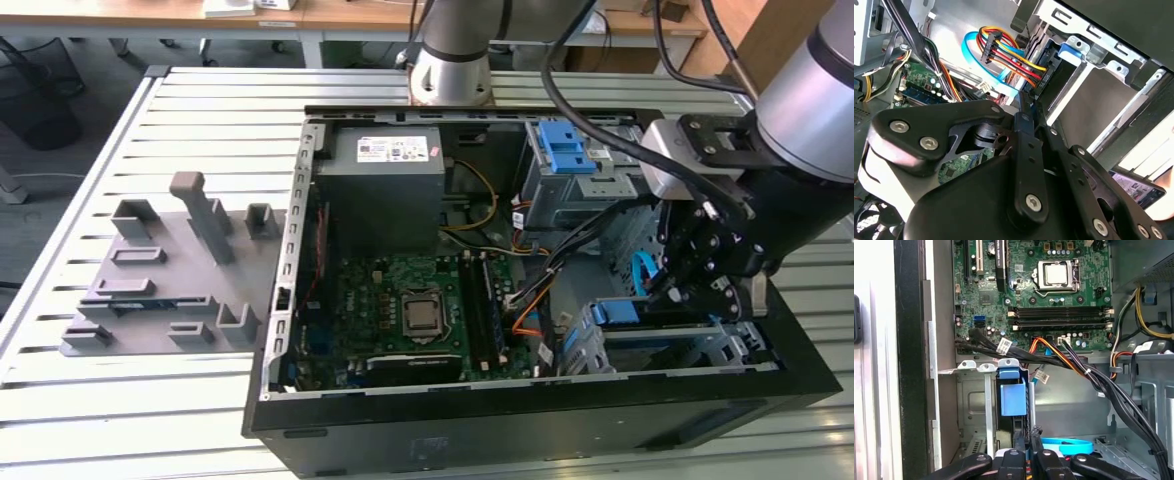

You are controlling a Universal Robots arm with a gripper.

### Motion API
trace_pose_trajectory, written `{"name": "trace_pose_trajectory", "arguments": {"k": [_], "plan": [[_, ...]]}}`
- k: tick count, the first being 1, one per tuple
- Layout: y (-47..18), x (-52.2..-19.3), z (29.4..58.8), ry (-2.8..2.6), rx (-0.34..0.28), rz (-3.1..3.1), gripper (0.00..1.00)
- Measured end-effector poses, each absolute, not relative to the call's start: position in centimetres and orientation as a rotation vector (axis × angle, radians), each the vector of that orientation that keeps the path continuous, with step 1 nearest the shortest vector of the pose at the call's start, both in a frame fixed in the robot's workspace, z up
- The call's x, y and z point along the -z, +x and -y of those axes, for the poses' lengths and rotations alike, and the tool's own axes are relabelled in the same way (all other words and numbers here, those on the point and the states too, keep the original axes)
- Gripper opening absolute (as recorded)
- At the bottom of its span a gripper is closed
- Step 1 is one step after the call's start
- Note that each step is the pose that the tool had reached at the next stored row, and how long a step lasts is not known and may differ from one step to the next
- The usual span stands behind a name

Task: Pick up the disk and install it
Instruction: 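Insert the second disk wire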

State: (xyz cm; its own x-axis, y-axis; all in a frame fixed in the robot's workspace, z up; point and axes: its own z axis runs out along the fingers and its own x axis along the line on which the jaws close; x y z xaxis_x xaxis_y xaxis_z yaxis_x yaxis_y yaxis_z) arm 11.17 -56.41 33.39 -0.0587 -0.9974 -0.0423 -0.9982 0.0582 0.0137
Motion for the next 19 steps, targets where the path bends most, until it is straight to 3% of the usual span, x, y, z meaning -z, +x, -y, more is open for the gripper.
{"name": "trace_pose_trajectory", "arguments": {"k": [19], "plan": [[11.19,-33.58,56.53,-2.140,-0.061,-2.270,0.16]]}}
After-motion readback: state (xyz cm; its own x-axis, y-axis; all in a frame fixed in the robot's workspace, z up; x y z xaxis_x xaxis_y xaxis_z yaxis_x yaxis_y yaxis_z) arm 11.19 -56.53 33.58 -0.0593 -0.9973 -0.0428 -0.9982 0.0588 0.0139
